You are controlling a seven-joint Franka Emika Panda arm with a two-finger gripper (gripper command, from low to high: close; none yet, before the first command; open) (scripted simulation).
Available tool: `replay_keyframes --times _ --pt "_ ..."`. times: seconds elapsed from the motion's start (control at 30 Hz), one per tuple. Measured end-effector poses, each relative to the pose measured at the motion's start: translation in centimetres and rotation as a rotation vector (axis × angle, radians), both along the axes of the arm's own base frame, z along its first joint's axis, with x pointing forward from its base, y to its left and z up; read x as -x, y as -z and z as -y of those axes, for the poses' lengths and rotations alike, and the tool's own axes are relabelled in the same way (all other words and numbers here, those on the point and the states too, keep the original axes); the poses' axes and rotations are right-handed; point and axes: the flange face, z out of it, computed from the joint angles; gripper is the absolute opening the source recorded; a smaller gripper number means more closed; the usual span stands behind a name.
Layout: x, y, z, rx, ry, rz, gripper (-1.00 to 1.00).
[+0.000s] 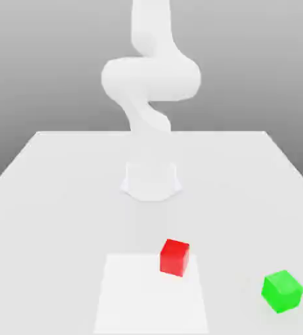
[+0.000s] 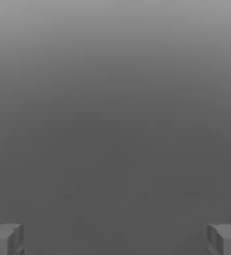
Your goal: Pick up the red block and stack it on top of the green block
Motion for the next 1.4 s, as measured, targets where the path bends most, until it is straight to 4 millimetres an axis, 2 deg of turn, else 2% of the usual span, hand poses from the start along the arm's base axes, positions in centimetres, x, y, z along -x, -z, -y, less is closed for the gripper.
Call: replay_keyframes --times 0.13,0.2,0.3,0.43,0.57,0.6,0.67,0.8,0.83,1.07,1.3,1.4 --pt "-3.6 9.9 -1.3 -0.046 0.048 -0.15 0.0" --pt "-4.5 14.9 -1.8 -0.064 0.076 -0.224 0.0" --pt "-4.7 22.4 -2.7 -0.086 0.121 -0.337 0.0" --pt "-2.8 32.5 -3.6 -0.105 0.192 -0.495 0.0" --pt "1.7 42.8 -4.2 -0.11 0.278 -0.665 0.0" --pt "2.4 44.8 -4.2 -0.11 0.291 -0.691 0.0" --pt "3.0 47.3 -4.2 -0.11 0.304 -0.71 0.0" --pt "3.4 51.0 -4.3 -0.111 0.305 -0.716 0.0" --pt "3.4 51.6 -4.3 -0.11 0.304 -0.716 -1.0" --pt "3.4 51.5 -4.3 -0.11 0.304 -0.715 -1.0" --pt "3.4 46.1 -4.5 -0.108 0.301 -0.715 -1.0" --pt "2.0 44.9 -7.0 -0.079 0.253 -0.72 -1.0"
